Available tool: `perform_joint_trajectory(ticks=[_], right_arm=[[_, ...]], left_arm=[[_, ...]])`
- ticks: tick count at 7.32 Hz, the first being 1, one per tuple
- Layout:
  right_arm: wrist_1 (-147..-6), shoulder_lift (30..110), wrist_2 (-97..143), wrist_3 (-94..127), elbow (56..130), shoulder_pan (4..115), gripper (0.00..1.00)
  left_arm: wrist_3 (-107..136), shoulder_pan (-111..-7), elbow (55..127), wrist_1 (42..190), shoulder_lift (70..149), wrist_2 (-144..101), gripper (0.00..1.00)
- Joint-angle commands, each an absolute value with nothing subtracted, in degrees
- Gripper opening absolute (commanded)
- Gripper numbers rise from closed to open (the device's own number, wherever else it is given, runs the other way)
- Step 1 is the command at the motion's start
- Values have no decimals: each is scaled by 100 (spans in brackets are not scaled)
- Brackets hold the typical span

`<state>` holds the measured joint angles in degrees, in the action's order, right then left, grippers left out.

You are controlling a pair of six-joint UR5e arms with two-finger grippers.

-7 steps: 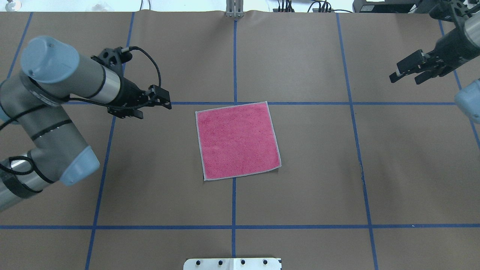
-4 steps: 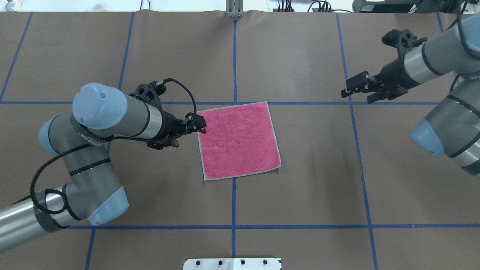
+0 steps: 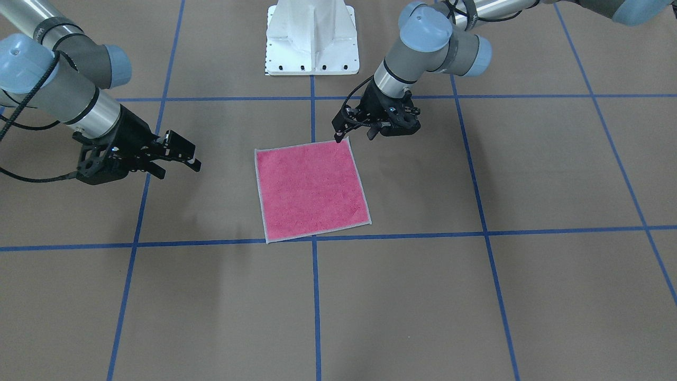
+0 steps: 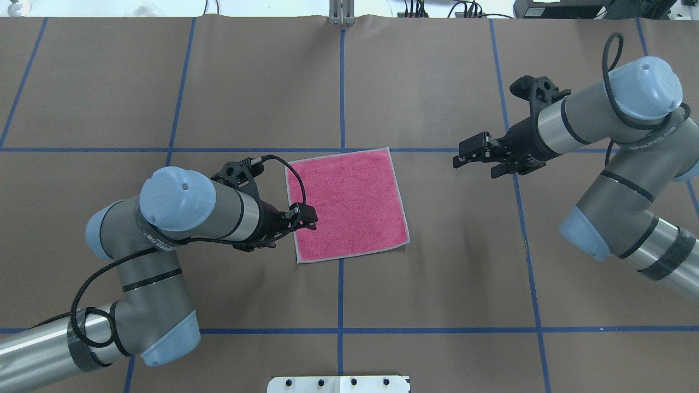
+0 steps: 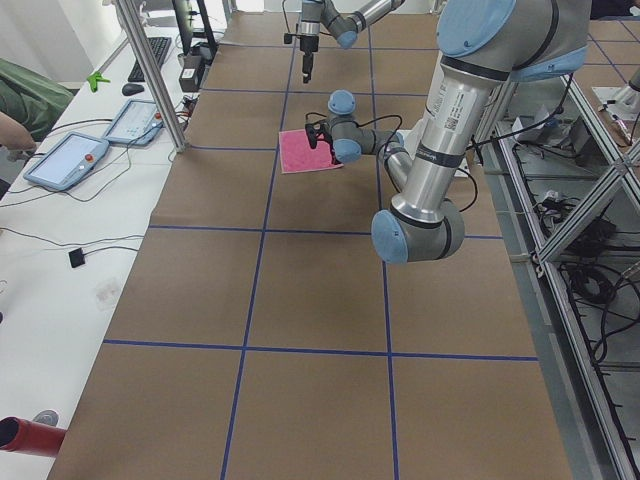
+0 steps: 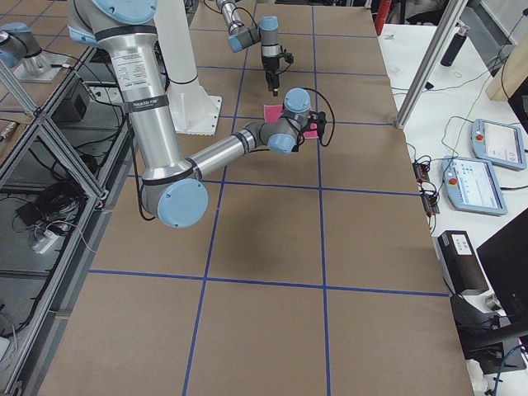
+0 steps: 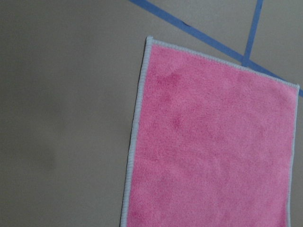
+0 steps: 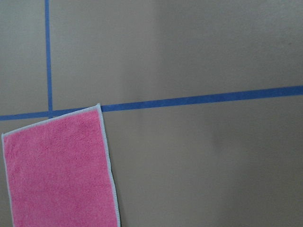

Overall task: Fold towel twice with both arms
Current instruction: 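Move the left gripper to the pink towel's near corner while the right gripper approaches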

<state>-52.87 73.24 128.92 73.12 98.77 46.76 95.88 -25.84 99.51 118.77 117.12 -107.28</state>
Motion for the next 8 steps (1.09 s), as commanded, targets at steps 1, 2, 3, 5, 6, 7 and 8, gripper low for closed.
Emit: perform_joint_trajectory(ticks=[1, 2, 3, 5, 6, 7, 8], right_arm=[[-5282, 7207, 12850, 7392, 9879, 4483, 99], [-5282, 7198, 12850, 7392, 9879, 4448, 99], [-5282, 7198, 12850, 7392, 9879, 4412, 99], [-5282, 7207, 12858, 7392, 9853, 4342, 98], [-5282, 7207, 12858, 7392, 9853, 4342, 98], [-5282, 7207, 12858, 7383, 9844, 4333, 98], [-5282, 7207, 12858, 7383, 9844, 4333, 98]], left_arm=[[9580, -2496, 9827, 11874, 11725, -10723, 90], [9589, -2453, 9704, 11883, 11768, -10723, 87], [9580, -2452, 9590, 11883, 11856, -10723, 86], [9580, -2443, 9554, 11892, 11865, -10723, 79], [9580, -2417, 9545, 11892, 11865, -10723, 74], [9580, -2391, 9493, 11892, 11865, -10723, 71], [9580, -2382, 9440, 11900, 11909, -10723, 69]])
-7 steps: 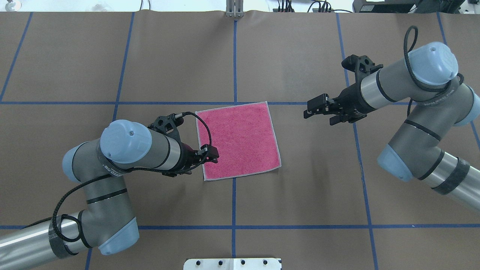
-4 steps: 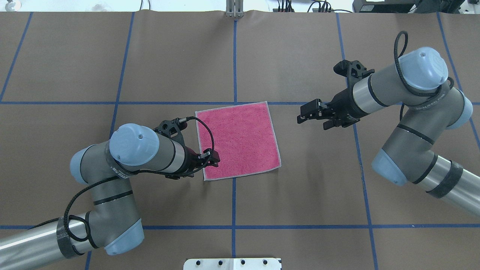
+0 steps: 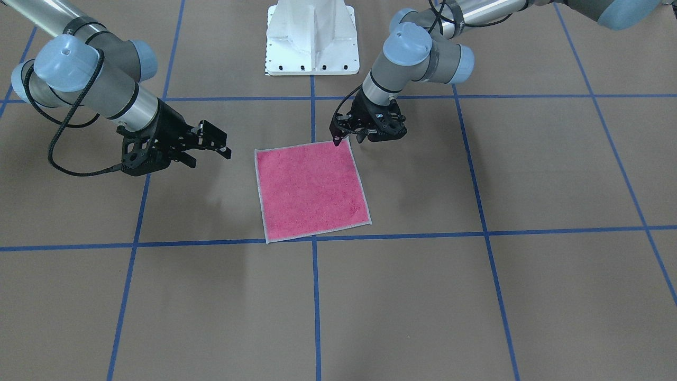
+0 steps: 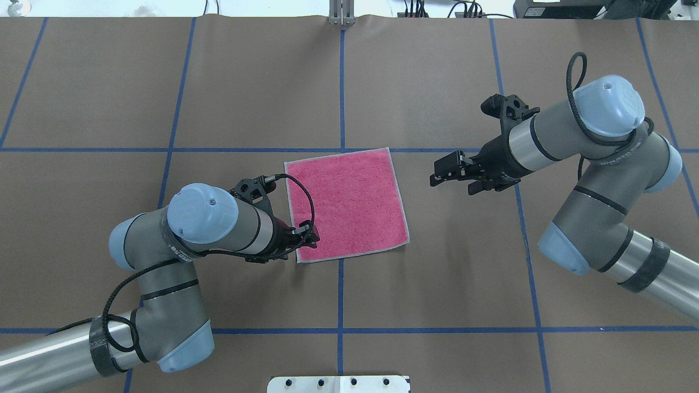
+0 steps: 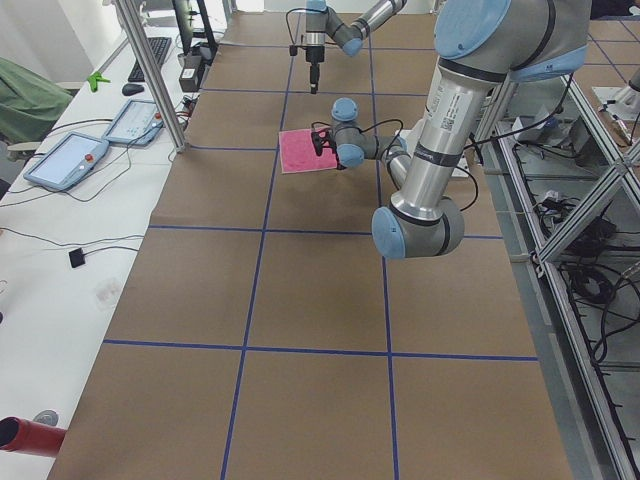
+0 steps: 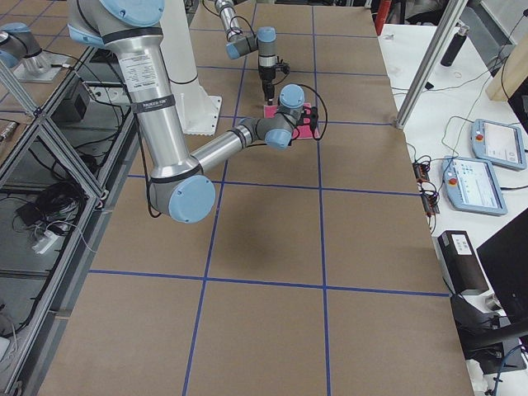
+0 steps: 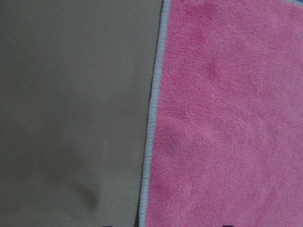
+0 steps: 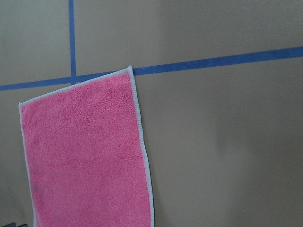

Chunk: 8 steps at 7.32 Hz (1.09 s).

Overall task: Fold towel twice with both arms
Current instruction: 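Grasp the towel's near corner with the left gripper while the right gripper approaches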

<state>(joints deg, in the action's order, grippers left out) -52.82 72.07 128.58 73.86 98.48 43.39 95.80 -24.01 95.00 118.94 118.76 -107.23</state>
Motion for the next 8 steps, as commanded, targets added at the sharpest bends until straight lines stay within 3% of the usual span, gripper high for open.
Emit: perform_joint_trajectory(ticks=[1, 8], right_arm=[[-5282, 7198, 12858, 7383, 9852, 4333, 98], [-5282, 7198, 12867, 7374, 9844, 4333, 94]], left_arm=[[9580, -2373, 9396, 11909, 11918, -10723, 69], [9580, -2286, 9317, 11909, 12014, -10592, 42]])
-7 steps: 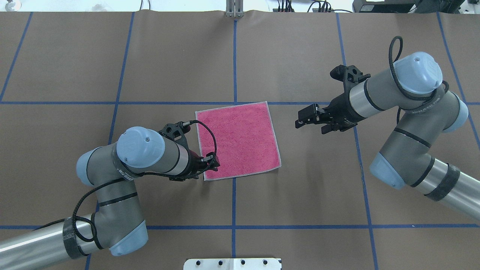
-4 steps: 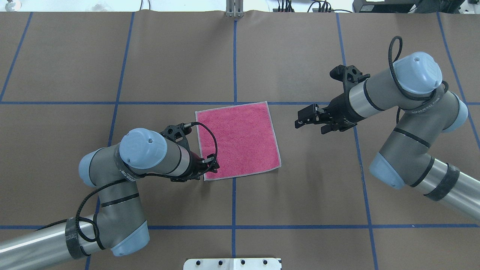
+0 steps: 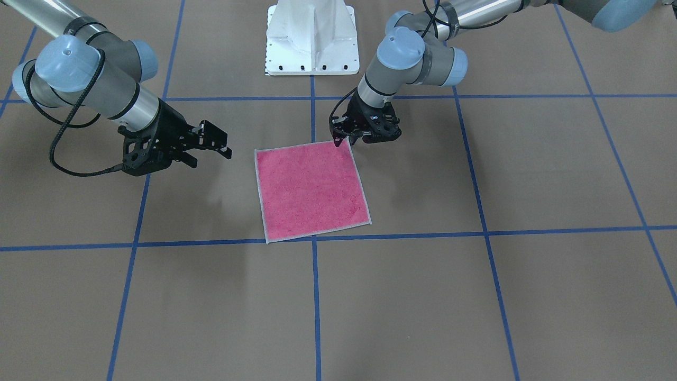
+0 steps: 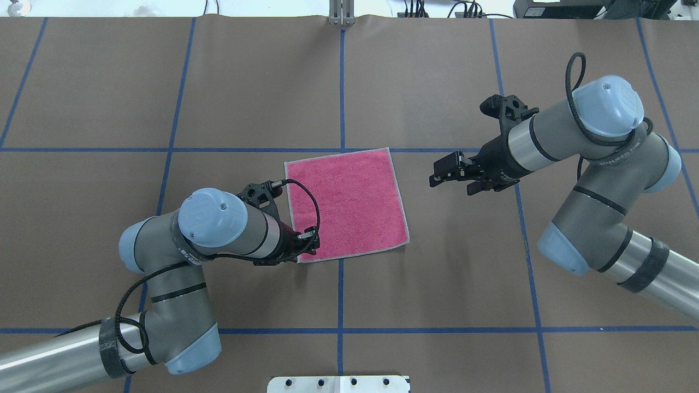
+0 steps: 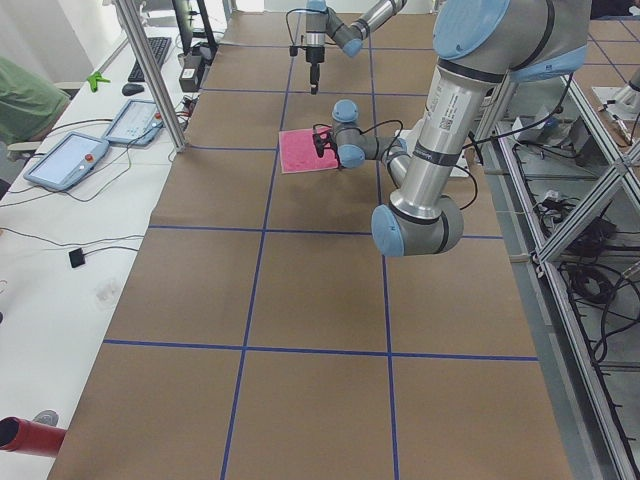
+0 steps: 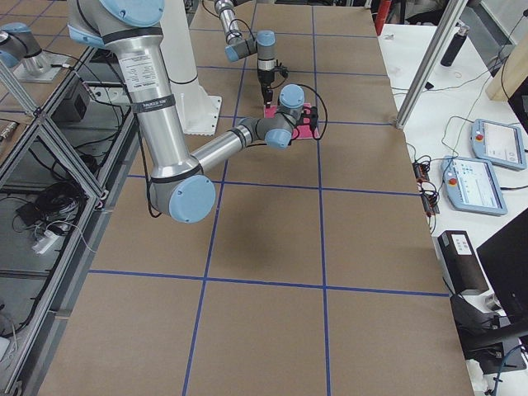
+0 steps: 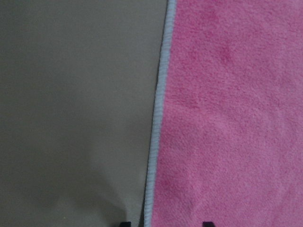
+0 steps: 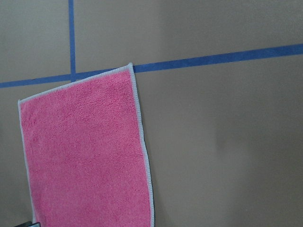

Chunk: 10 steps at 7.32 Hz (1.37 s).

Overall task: Fold towel twice with both arms
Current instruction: 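Grasp the towel's near corner with the left gripper while the right gripper approaches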

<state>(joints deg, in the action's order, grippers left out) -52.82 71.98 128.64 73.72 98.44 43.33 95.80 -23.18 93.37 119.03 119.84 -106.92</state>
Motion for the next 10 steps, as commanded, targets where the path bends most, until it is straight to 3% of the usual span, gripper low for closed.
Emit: perform_joint_trajectory(ticks=[1, 5, 10], right_arm=[[-5282, 7198, 12867, 7365, 9844, 4333, 94], [-5282, 7198, 12867, 7339, 9844, 4333, 93], [-5361, 6831, 12516, 7758, 9661, 3684, 93]], left_arm=[[9580, -2268, 9299, 11909, 12049, -10573, 36], [9598, -2268, 9308, 11900, 12067, -10573, 0], [9606, -2294, 9404, 11909, 12076, -10573, 0]])
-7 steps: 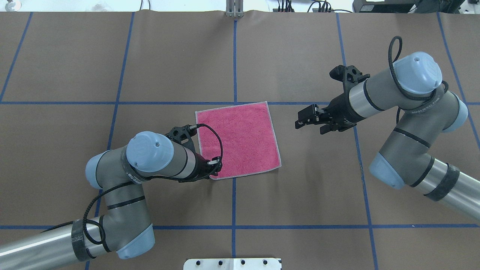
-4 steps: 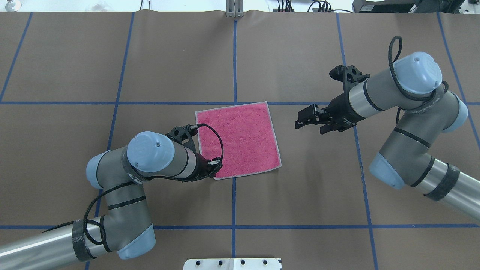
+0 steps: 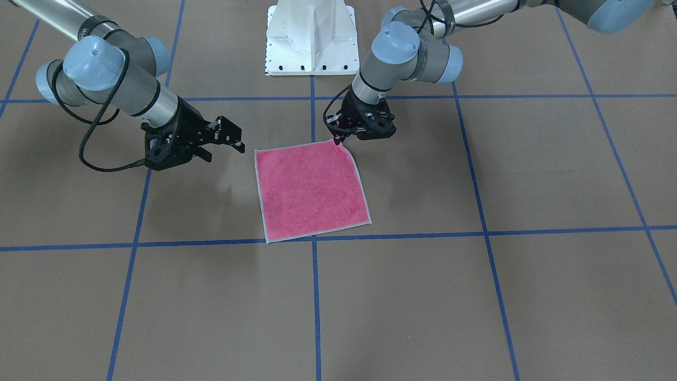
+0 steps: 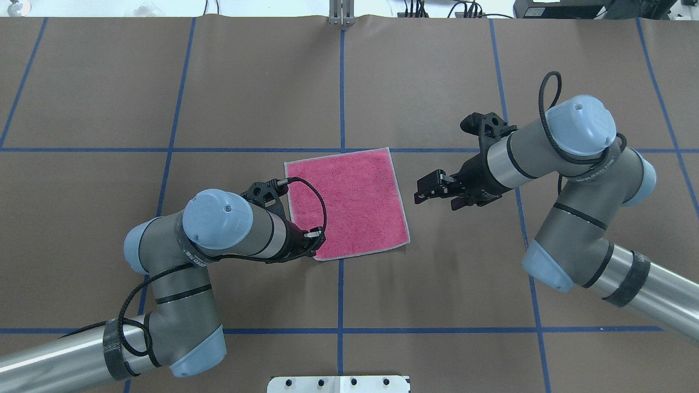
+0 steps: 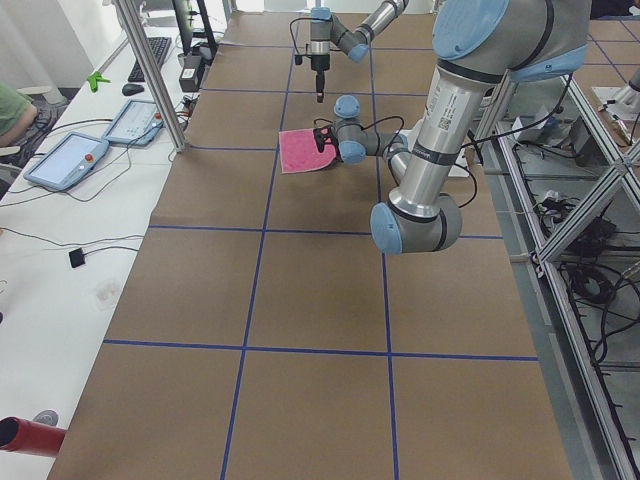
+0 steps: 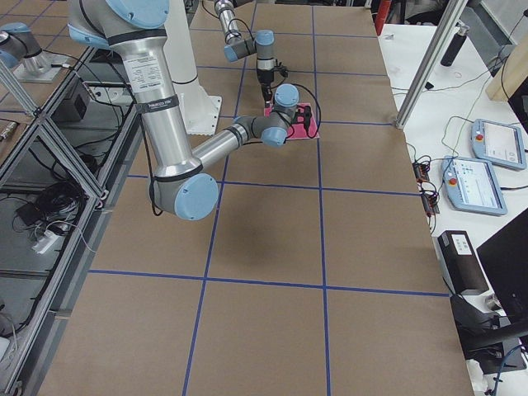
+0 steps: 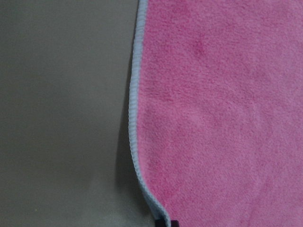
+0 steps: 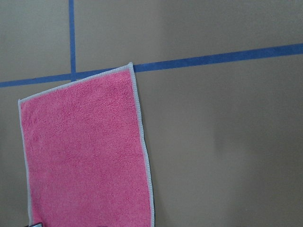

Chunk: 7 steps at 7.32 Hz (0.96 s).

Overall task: Fold towel twice with both arms
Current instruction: 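Grasp the towel's near corner with the left gripper while the right gripper approaches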

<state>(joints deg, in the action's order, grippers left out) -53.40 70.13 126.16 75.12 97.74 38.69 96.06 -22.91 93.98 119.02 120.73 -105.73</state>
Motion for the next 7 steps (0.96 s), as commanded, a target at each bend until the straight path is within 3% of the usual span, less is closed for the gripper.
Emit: perform_joint_trajectory(ticks=[1, 3, 5, 7], right_arm=[[-5370, 6794, 12168, 7830, 9616, 3448, 93], [-5370, 6697, 12032, 7831, 9361, 3279, 93], [-5379, 6697, 12032, 7840, 9325, 3208, 80], [-5379, 6706, 12032, 7840, 9325, 3173, 76]], left_arm=[[9606, -2303, 9413, 11909, 12076, -10582, 0], [9606, -2303, 9439, 11909, 12076, -10582, 0], [9606, -2312, 9439, 11909, 12076, -10582, 0], [9606, -2312, 9439, 11909, 12076, -10582, 0]])
